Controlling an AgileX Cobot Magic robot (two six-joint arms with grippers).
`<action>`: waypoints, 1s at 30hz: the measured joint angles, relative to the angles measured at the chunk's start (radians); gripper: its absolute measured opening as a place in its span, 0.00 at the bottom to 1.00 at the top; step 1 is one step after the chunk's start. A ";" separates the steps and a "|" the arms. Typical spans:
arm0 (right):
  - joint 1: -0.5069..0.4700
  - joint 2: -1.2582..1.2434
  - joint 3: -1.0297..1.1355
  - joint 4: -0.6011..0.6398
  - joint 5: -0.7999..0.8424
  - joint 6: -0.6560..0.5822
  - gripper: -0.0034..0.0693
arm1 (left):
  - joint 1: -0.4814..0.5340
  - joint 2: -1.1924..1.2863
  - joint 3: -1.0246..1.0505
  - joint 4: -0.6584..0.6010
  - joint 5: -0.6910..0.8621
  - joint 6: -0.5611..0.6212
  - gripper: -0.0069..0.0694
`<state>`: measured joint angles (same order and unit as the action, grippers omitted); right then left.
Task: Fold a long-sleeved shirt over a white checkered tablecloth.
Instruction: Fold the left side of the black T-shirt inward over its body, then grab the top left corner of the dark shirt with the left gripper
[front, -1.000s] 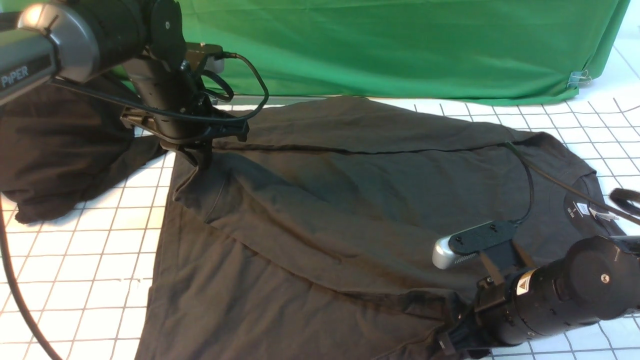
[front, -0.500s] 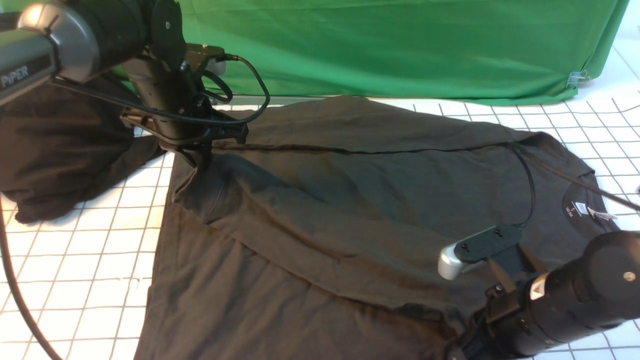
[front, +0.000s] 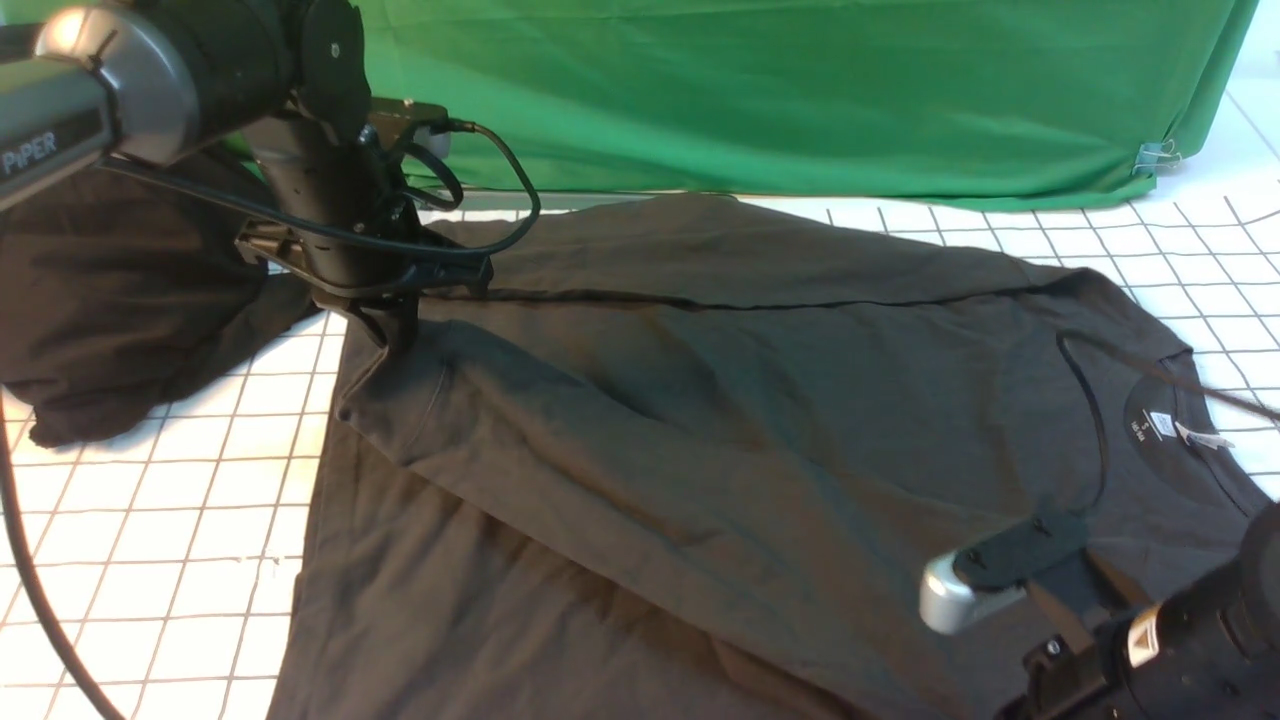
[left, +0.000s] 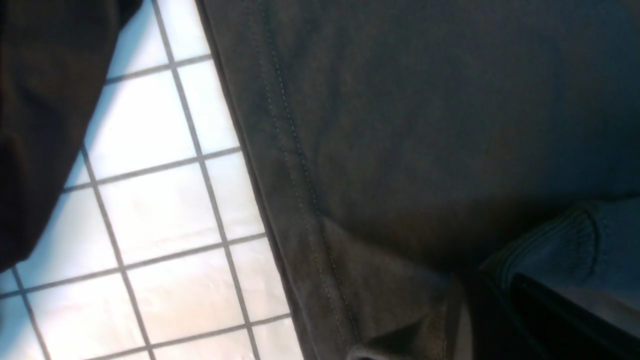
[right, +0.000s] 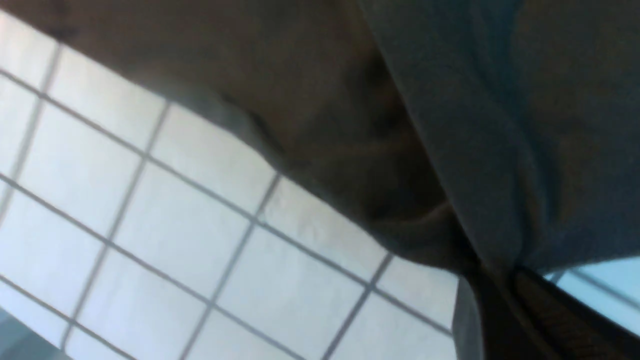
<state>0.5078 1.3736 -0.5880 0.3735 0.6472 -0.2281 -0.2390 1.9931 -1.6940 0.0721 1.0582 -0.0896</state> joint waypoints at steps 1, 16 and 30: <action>0.000 0.000 0.010 0.001 -0.007 0.000 0.07 | 0.000 0.000 0.000 0.000 0.000 0.004 0.11; 0.000 0.000 0.016 0.004 -0.010 0.001 0.07 | 0.000 0.000 0.000 0.010 -0.006 0.008 0.22; 0.000 0.000 0.018 0.003 0.084 0.040 0.55 | 0.011 0.000 0.000 0.112 -0.006 -0.116 0.53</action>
<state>0.5078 1.3736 -0.5704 0.3766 0.7312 -0.1876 -0.2283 1.9931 -1.6940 0.1845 1.0526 -0.2051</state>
